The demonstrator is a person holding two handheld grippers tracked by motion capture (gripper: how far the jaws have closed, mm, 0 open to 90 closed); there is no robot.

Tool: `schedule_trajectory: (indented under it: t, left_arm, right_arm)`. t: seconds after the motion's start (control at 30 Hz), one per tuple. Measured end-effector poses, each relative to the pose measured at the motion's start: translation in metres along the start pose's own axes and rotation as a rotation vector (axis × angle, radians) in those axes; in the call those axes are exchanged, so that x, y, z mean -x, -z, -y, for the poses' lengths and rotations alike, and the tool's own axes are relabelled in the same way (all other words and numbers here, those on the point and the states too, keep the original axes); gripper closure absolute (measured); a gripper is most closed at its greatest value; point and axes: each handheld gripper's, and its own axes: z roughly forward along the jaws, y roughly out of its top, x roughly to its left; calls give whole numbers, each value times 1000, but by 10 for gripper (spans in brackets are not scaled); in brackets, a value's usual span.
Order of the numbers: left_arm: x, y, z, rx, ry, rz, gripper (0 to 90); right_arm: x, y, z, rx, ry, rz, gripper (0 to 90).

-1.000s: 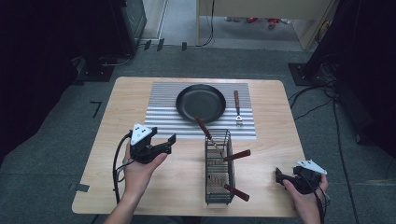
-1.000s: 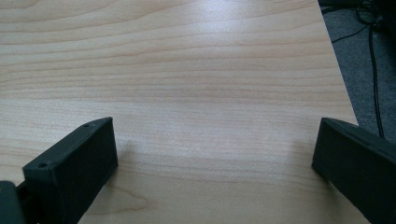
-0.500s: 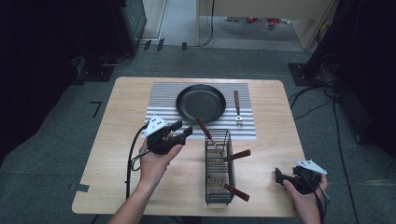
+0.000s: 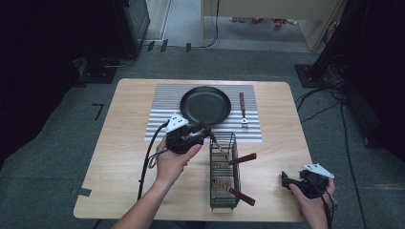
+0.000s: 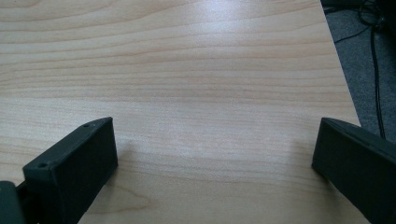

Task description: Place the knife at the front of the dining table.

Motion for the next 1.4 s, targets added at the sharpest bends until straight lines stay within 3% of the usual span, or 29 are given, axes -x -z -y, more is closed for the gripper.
schedule_trajectory:
  t: [0.1, 0.2, 0.27, 0.33, 0.37, 0.47, 0.5, 0.53, 0.63, 0.97, 1.07, 1.4]
  left_arm:
    - [0, -4, -3, 3, 28, -32, 665]
    - [0, -5, -4, 7, 35, -31, 721]
    - [0, -4, -4, 7, 36, -16, 731]
    - [3, -1, -5, 26, 38, 35, 767]
    - [3, -1, -5, 26, 38, 35, 781]
    - [8, 4, -8, 64, 26, 67, 804]
    - [10, 5, -9, 79, 17, 67, 820]
    - [14, 9, -12, 99, -22, 48, 821]
    - [17, 13, -15, 119, -36, 65, 821]
    - [29, 45, -33, 214, -87, 92, 822]
    - [32, 59, -40, 243, -112, 81, 822]
    - [29, 97, -55, 347, -130, 50, 822]
  right_arm:
    - [0, 0, 0, 0, 1, 0, 0]
    - [0, 0, 0, 0, 0, 0, 0]
    - [0, 0, 0, 0, 0, 0, 0]
    - [0, 0, 0, -2, -1, -1, 0]
    - [0, 0, 0, -2, 0, -1, 0]
    - [0, 0, 0, -1, -1, -1, 0]
    - [0, 0, 0, 0, -1, -1, 0]
    - [0, 0, 0, 0, -1, -1, 0]
    - [0, 0, 0, -1, -1, -1, 0]
    - [0, 0, 0, -1, -1, -1, 0]
    - [0, 0, 0, 0, -1, -1, 0]
    - [0, 0, 0, 0, 0, -1, 0]
